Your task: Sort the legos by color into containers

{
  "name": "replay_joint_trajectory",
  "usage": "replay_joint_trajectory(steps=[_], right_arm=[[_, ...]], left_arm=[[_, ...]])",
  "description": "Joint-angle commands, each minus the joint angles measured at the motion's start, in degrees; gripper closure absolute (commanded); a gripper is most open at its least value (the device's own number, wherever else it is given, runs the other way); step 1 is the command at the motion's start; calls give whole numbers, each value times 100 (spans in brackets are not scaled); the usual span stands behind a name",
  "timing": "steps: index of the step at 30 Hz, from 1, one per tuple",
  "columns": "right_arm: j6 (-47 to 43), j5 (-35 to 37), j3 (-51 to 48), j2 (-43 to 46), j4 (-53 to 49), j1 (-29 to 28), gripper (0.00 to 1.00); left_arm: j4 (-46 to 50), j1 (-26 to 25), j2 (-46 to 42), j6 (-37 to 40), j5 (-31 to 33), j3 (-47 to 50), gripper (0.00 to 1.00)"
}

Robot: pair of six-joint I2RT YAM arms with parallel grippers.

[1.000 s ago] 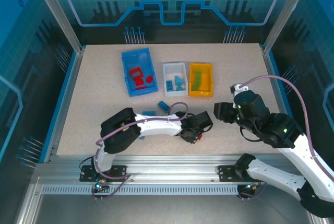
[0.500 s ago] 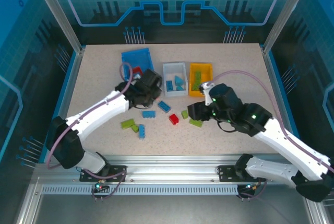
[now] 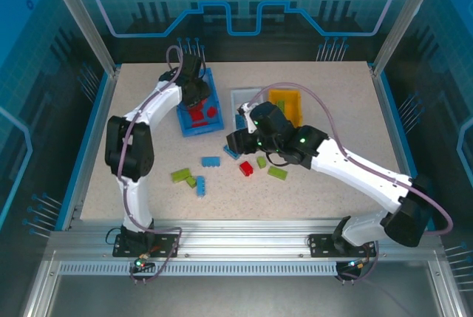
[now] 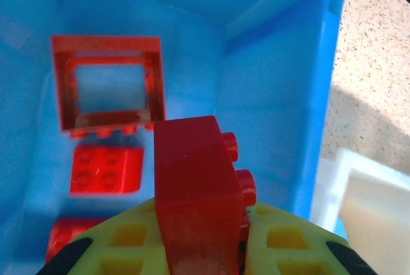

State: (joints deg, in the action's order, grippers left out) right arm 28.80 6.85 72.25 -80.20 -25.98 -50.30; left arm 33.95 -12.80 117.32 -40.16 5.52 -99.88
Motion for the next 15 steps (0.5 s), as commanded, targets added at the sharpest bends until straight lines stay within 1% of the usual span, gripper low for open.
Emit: replay_joint_trajectory(steps=[1, 6, 10, 11, 13, 15], right_arm=[[-143, -91, 308, -324, 484, -102, 43], [-141, -145, 395, -587, 524, -91, 43], [-107, -193, 344, -646, 541, -61, 43], [-94, -193, 326, -652, 541, -55, 43], [-64, -172, 292, -650, 524, -41, 43], [-44, -99, 234, -624, 507, -28, 43]], left_arm=[[-114, 131, 370, 432, -436, -486, 87], [-215, 207, 825, 593, -475, -772, 83], [-226, 254, 1073, 659, -504, -898, 76], [-195, 260, 1103, 659, -476, -910, 73], [-141, 287, 1075, 659, -412, -866, 60], [-171, 295, 943, 681, -339, -721, 53]])
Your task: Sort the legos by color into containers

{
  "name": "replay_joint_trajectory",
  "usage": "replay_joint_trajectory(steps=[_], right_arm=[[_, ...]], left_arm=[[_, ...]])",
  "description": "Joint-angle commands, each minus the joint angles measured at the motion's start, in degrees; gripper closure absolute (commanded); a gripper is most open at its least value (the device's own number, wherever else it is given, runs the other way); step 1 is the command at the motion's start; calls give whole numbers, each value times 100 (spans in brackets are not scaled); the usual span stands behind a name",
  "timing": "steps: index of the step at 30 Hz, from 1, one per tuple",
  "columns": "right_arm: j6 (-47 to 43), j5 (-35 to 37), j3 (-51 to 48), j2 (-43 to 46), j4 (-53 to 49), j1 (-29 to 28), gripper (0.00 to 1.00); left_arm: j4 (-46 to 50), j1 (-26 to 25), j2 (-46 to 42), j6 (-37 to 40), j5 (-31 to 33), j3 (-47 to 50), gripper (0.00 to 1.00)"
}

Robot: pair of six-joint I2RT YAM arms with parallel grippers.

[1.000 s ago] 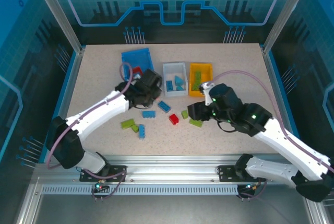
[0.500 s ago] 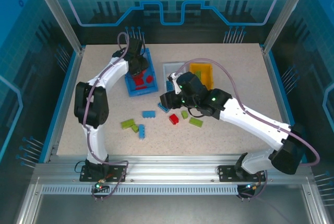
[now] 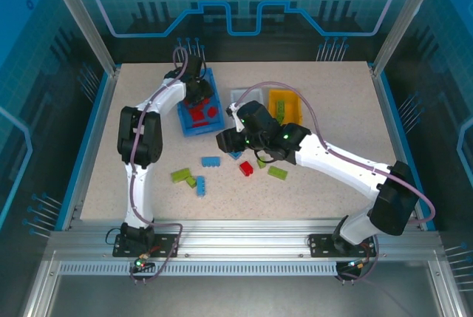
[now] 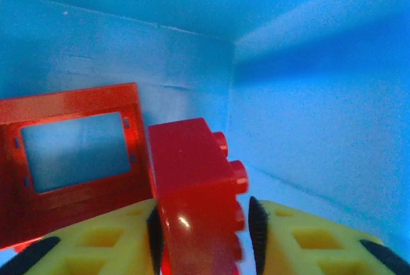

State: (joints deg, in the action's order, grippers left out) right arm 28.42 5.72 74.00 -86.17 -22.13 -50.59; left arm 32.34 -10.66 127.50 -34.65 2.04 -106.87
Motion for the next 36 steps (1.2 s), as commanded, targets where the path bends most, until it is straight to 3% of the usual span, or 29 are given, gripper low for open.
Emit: replay_joint_trajectory(steps=[1, 9, 14, 17, 21, 27, 31, 36], right_arm=[[0, 54, 26, -10, 107, -1, 43], [7, 556, -536, 497, -430, 187, 40], [-85, 785, -1078, 1013, -1154, 472, 39], [-247, 812, -1350, 1238, -1691, 623, 37], [-462, 755, -1458, 1146, -2447, 795, 33], [-644, 662, -1228, 463, -2914, 827, 30], [-1018, 624, -991, -217, -3104, 935, 28], [-1343, 740, -596, -1012, -3259, 1040, 27]], left_arm=[[-87, 81, -182, 143, -2, 90, 51], [-175, 65, -1244, 8, -7, 768, 46], [-285, -106, -2472, -144, -6, 1512, 45], [-351, -468, -3376, -178, -127, 2039, 44], [-429, -1416, -4607, -217, -193, 2930, 40], [-618, -3027, -6002, -895, 263, 4300, 40], [-513, -3938, -6491, -1215, 663, 4839, 41], [-617, -4692, -6904, -1569, 954, 5433, 41]])
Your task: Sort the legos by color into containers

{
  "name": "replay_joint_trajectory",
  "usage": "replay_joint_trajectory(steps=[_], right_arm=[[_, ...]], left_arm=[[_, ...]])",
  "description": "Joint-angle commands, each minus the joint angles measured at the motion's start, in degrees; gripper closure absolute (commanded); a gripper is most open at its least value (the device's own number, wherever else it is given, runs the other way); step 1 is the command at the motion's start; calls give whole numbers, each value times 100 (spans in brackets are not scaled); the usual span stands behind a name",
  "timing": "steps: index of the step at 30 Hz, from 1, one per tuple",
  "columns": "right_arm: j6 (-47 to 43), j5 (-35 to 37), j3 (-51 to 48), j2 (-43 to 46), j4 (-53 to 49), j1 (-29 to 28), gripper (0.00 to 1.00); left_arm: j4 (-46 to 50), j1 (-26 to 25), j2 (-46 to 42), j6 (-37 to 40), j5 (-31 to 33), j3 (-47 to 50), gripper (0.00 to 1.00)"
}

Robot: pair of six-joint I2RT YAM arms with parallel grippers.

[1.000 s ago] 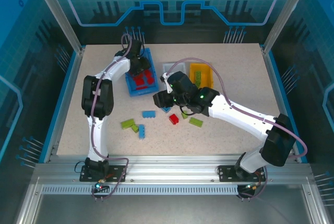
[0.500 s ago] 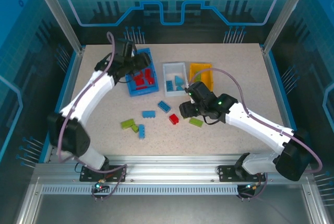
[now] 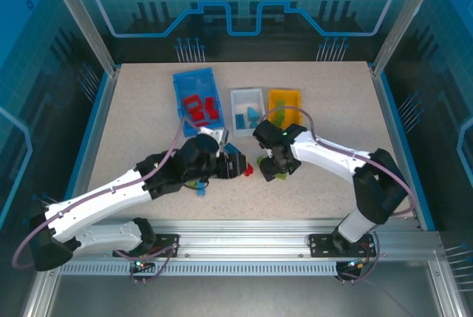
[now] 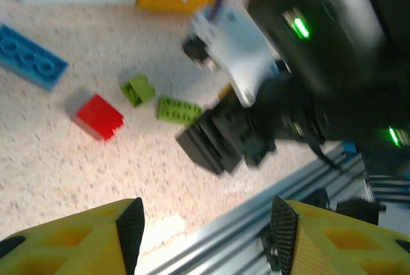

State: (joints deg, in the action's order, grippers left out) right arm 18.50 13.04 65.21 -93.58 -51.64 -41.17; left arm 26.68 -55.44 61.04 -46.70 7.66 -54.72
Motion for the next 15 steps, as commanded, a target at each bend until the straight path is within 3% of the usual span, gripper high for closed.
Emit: replay_joint_trajectory(steps=[1, 9, 15], right_arm=[[-436, -26, 360, -423, -321, 137, 27], [-843, -69, 548, -1197, -363, 375, 26], [-886, -161, 433, -1428, -160, 496, 35]], left_arm=[[-21, -311, -300, -422, 445, 281, 41], [94, -520, -470, -528, 584, 369, 41], [128, -523, -462, -464, 573, 322, 41]])
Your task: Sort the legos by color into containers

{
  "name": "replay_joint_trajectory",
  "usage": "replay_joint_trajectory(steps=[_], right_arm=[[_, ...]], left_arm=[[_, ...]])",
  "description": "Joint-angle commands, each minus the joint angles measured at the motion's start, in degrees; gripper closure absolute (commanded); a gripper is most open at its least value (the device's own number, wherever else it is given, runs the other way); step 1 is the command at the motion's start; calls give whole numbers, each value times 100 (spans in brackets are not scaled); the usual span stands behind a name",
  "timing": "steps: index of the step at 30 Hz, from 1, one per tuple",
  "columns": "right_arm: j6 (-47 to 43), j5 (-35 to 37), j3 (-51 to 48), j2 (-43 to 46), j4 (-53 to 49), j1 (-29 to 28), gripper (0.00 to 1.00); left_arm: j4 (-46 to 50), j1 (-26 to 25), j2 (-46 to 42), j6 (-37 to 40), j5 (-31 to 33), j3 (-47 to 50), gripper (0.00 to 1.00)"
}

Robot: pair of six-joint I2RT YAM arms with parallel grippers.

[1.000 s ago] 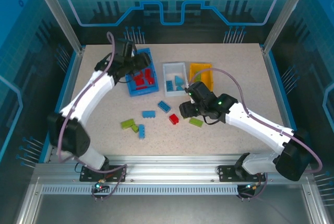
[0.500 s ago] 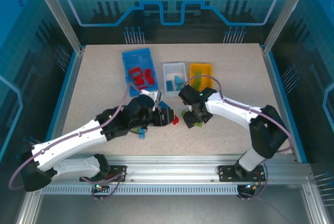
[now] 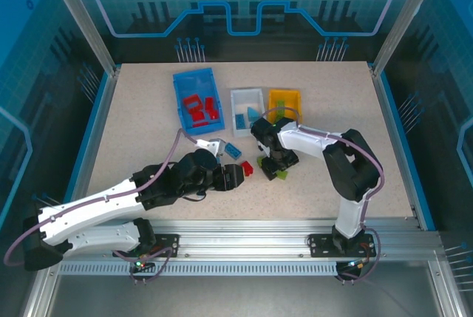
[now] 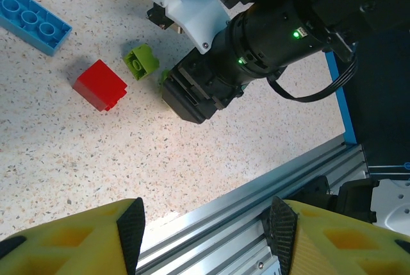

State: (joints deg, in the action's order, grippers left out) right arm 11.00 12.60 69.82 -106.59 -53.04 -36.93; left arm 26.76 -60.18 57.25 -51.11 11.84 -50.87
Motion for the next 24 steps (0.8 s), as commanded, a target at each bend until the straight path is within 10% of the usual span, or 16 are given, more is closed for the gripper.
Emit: replay_joint_trajectory(steps=[1, 14, 24], right_arm=[[-133, -128, -30, -156, 18, 94, 38], [138, 33, -254, -285, 292, 175, 62], [531, 415, 23, 1367, 189, 508, 73]], left_arm=[[108, -46, -75, -16, 161, -63, 41], [-90, -49, -83, -67, 96, 74, 41], [-336, -46, 287, 45, 165, -174, 41]])
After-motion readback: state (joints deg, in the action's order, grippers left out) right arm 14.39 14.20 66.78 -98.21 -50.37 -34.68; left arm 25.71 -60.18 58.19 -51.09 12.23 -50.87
